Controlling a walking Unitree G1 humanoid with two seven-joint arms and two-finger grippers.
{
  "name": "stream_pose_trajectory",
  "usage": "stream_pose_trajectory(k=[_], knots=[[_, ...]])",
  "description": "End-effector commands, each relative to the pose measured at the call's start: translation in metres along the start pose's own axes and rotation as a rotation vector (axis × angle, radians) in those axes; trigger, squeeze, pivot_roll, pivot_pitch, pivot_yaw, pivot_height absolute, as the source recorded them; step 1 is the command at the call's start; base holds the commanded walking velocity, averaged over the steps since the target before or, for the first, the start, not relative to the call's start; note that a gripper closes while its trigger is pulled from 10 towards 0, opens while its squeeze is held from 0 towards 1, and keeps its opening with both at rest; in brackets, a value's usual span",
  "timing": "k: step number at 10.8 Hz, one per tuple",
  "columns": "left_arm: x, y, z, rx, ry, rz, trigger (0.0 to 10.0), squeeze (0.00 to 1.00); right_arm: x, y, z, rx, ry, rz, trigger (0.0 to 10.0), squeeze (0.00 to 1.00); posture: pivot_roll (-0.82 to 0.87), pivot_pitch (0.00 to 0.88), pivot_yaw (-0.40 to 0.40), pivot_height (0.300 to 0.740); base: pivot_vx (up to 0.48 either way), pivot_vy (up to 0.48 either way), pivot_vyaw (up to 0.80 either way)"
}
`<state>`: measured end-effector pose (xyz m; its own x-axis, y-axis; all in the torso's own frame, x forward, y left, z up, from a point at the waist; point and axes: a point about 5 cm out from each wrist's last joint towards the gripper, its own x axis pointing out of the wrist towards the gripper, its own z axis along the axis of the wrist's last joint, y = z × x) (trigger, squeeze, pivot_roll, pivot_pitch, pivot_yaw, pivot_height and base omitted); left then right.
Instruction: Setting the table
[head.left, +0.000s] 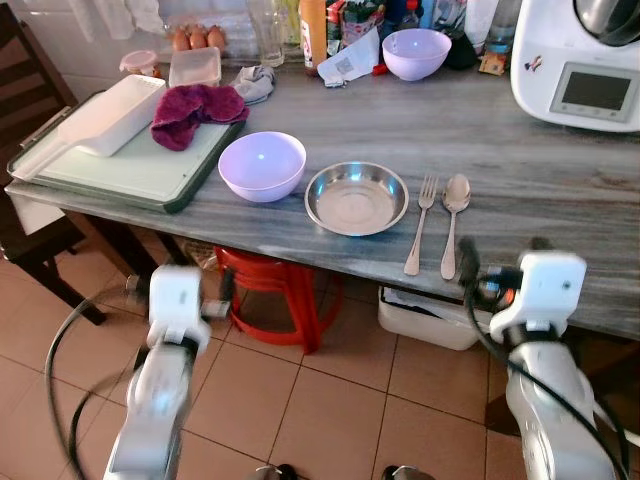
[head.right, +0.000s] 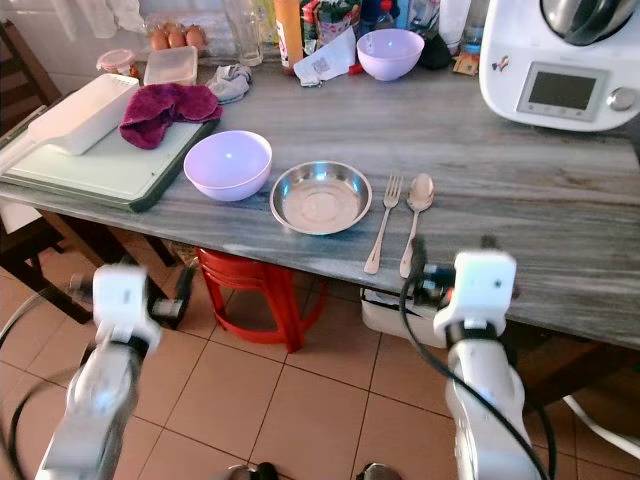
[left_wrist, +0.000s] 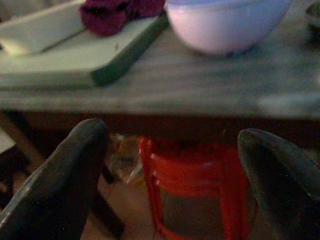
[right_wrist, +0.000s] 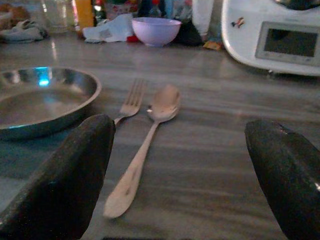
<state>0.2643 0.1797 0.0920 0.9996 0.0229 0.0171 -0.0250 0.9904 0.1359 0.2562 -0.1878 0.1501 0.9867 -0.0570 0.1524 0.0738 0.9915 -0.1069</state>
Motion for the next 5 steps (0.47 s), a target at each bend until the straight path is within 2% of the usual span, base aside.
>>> stream_pose_trajectory(k=[1, 3, 5], knots=[[-0.0041, 0.011, 0.0015, 0.032, -0.012, 0.043, 10.0, 0.0, -0.0018, 0.0043, 0.0046, 0.002, -0.008, 0.036, 10.0, 0.0, -0.08, 0.119, 0.068, 0.74, 0.0, 0.0, 0.0], [-0.0105, 0.0169, -0.0038, 0.048, 0.005, 0.065, 10.0, 0.0, -0.0036, 0.0007, 0.001, 0.01, 0.02, 0.021, 10.0, 0.0, -0.08, 0.119, 0.068, 0.74, 0.0, 0.0, -0.43], [-0.0087, 0.0128, -0.0032, 0.05, 0.002, 0.058, 10.0, 0.0, -0.0023, 0.0028, 0.0024, 0.009, 0.019, 0.03, 10.0, 0.0, -0.09, 0.124, 0.059, 0.74, 0.0, 0.0, -0.53]])
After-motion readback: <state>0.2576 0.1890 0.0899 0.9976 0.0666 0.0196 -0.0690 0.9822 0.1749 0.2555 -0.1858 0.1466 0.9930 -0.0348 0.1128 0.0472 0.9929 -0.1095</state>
